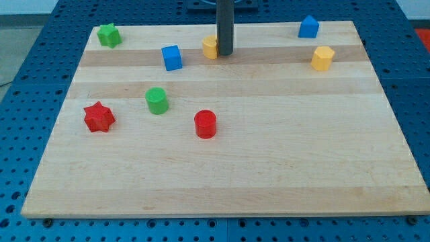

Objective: Place the heart above the red circle

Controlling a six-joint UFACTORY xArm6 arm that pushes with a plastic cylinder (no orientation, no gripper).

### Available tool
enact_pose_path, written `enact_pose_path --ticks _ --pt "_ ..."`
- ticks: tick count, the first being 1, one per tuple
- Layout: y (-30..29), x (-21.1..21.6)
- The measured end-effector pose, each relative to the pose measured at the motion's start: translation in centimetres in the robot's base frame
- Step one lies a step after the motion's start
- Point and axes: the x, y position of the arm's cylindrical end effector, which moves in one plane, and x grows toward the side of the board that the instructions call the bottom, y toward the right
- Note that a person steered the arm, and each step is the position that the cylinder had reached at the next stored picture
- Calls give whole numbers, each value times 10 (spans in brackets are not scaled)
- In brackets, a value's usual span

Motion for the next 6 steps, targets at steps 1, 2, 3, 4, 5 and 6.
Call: enact_pose_path --ticks 1,2,3,4,5,6 --pt "9 6" --pt "-3 27" --pt "-37 28" --pt "-52 10" --pt "-23 -19" --pt "-23 -27"
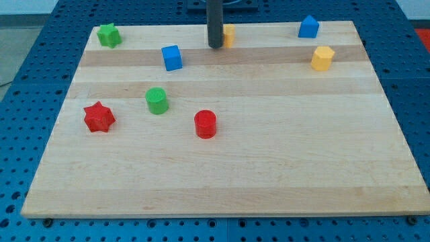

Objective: Place the heart above the red circle

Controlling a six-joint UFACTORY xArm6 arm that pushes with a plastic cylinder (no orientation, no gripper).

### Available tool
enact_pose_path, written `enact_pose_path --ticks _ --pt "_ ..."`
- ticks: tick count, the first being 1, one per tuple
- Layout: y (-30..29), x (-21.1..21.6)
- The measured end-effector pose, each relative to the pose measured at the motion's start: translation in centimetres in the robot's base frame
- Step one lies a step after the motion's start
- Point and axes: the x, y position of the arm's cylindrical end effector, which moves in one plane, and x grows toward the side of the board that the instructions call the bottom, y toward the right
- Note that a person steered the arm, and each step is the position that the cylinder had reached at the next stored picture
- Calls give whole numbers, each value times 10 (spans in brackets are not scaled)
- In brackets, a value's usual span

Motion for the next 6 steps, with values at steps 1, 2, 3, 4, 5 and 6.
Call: enact_pose_path --ticks 1,2,3,4,5,6 --pt "-3 23" --pt "19 25" --pt "40 16" --pt "47 -3" --pt "43 -38" --pt "43 -36"
